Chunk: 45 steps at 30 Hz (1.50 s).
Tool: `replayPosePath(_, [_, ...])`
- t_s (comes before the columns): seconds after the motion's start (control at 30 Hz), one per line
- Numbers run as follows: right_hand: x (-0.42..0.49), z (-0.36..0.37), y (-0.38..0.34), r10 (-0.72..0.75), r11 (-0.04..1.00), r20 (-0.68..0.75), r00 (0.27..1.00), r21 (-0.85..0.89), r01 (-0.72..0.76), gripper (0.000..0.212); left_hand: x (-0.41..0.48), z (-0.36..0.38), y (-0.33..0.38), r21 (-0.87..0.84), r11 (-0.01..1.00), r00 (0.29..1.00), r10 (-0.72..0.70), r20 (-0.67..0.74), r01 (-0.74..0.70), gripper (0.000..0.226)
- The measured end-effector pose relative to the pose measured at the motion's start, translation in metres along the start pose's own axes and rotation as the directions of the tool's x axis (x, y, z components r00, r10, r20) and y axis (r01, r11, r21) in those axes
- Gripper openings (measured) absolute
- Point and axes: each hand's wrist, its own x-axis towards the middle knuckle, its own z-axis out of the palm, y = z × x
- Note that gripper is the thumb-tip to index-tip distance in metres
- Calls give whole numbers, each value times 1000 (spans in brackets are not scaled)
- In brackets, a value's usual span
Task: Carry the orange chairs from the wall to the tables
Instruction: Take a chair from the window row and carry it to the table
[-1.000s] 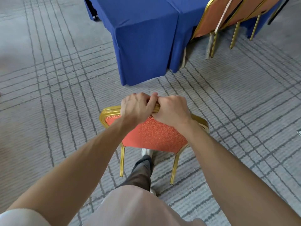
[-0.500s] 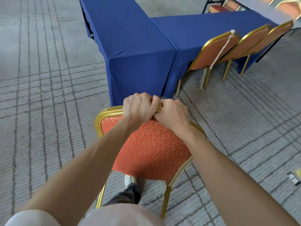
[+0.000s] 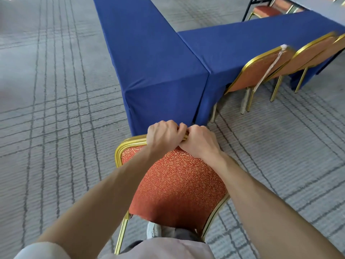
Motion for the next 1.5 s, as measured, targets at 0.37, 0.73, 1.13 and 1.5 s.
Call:
replayPosePath(0.37, [72, -35, 6, -260, 965, -50, 964, -57, 257, 34, 53, -18, 3, 33, 993, 982, 118, -150, -114, 54])
replayPosePath(0.73, [86, 2, 68, -478, 853, -40, 877, -261, 453, 23, 45, 48, 22, -33, 999, 991, 29, -133, -34, 51])
replayPosePath(1.13, [81, 12, 147, -499, 814, 240, 833, -200, 545, 45, 34, 116, 61, -153, 975, 986, 153, -58, -161, 50])
replayPosePath(1.5, [23, 37, 162, -472, 781, 452, 757, -184, 597, 33, -33, 155, 59, -160, 975, 987, 147, -58, -155, 48])
